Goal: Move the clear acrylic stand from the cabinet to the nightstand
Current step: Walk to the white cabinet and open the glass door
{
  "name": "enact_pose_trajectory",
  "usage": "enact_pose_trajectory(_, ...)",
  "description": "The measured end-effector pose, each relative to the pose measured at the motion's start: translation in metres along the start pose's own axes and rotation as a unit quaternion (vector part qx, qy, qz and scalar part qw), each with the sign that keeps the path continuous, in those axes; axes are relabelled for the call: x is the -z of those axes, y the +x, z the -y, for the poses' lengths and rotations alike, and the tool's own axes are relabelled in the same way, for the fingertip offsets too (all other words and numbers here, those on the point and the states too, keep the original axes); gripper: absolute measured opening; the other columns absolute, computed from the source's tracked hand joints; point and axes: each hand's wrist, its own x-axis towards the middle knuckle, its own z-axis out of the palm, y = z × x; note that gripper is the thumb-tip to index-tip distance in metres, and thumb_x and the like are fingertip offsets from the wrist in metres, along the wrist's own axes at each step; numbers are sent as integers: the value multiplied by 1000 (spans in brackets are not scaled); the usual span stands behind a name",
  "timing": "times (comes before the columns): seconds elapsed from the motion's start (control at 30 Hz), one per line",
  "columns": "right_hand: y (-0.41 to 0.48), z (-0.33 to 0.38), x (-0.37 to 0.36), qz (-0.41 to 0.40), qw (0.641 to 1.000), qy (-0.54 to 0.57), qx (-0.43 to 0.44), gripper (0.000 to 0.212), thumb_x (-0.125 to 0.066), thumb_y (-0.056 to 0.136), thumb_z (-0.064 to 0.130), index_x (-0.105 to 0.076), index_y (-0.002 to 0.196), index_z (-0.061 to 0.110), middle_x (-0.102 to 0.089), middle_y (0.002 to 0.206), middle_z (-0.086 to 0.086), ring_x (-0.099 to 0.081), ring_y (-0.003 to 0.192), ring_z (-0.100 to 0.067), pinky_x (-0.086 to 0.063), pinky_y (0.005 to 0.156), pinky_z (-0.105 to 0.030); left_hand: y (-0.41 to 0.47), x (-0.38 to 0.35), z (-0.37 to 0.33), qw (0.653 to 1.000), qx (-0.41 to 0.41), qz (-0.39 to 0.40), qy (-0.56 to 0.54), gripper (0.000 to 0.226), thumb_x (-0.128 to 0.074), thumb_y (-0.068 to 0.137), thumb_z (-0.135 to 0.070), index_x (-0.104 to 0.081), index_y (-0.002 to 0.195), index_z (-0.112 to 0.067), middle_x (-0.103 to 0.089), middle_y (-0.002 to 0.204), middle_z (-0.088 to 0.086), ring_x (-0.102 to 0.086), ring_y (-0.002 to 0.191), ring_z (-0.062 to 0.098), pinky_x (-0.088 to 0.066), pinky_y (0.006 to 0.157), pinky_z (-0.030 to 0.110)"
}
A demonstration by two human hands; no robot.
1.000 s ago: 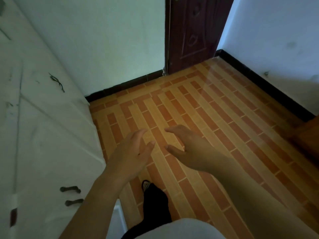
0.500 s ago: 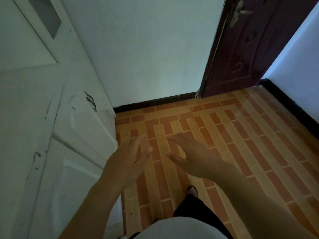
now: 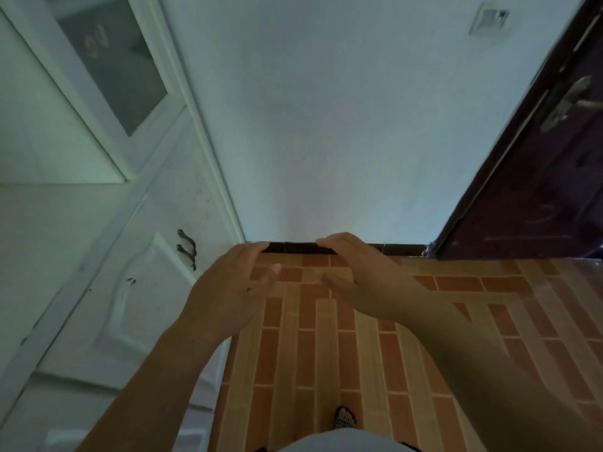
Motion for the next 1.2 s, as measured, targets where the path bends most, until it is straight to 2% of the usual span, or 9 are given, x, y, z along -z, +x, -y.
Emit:
enact_pose_trajectory(0.1, 46, -18, 24, 3, 999, 5, 32, 52, -49, 92, 42, -30, 139, 30, -33, 144, 11, -39, 125, -8, -29, 93, -18, 42, 12, -13, 999, 18, -28, 6, 54, -36, 88, -53, -34, 137, -30, -39, 143, -6, -40, 125, 12, -32, 99, 29)
enact_pose_trajectory(0.27, 121, -24, 45, 19, 996, 22, 81, 51, -46, 91, 46, -31, 139, 33, -33, 145, 14, -38, 126, -7, -27, 94, -18, 96, 40, -5, 996, 58, -60, 25, 61, -32, 83, -60, -35, 136, -30, -40, 142, -7, -47, 119, 17, -41, 99, 42)
enact_pose_trajectory(0.47, 215, -20, 62, 15, 990, 16, 139, 52, -45, 91, 47, -32, 139, 30, -34, 146, 11, -39, 127, -9, -27, 96, -18, 168, 74, 27, 990, 72, -103, 66, 65, -29, 81, -67, -36, 135, -31, -39, 144, -5, -41, 128, 17, -37, 104, 44)
enact_pose_trajectory(0.57, 267, -12, 79, 15, 985, 9, 174, 53, -45, 92, 46, -32, 139, 28, -36, 145, 9, -40, 126, -9, -31, 100, -21, 209, 95, 40, 986, 74, -136, 65, 65, -28, 82, -68, -34, 136, -32, -39, 144, -5, -38, 130, 16, -33, 106, 42)
enact_pose_trajectory(0.8, 383, 8, 117, 0, 969, 2, 246, 53, -45, 92, 44, -31, 140, 25, -37, 144, 6, -42, 123, -10, -30, 94, -18, 297, 144, 59, 977, 66, -187, 81, 61, -30, 84, -65, -35, 136, -32, -41, 142, -8, -40, 128, 14, -29, 100, 31)
enact_pose_trajectory(0.97, 446, 21, 127, 16, 957, 19, 290, 53, -46, 92, 44, -32, 140, 26, -37, 144, 6, -44, 121, -11, -33, 94, -20, 316, 178, 74, 958, 114, -230, 130, 64, -28, 80, -64, -39, 133, -29, -47, 136, -2, -47, 120, 21, -39, 95, 38)
enact_pose_trajectory(1.1, 494, 47, 124, 37, 938, 44, 341, 51, -45, 92, 44, -32, 139, 28, -35, 146, 8, -36, 131, -10, -24, 98, -19, 330, 193, 79, 935, 162, -244, 198, 65, -29, 80, -60, -42, 133, -24, -49, 135, 2, -46, 122, 23, -39, 94, 40)
enact_pose_trajectory(1.2, 526, 68, 129, 59, 919, 61, 385, 51, -45, 92, 43, -32, 139, 27, -33, 148, 8, -34, 132, -12, -23, 98, -19, 337, 211, 78, 916, 196, -271, 224, 63, -33, 82, -59, -44, 131, -21, -50, 135, 6, -45, 124, 28, -40, 94, 44)
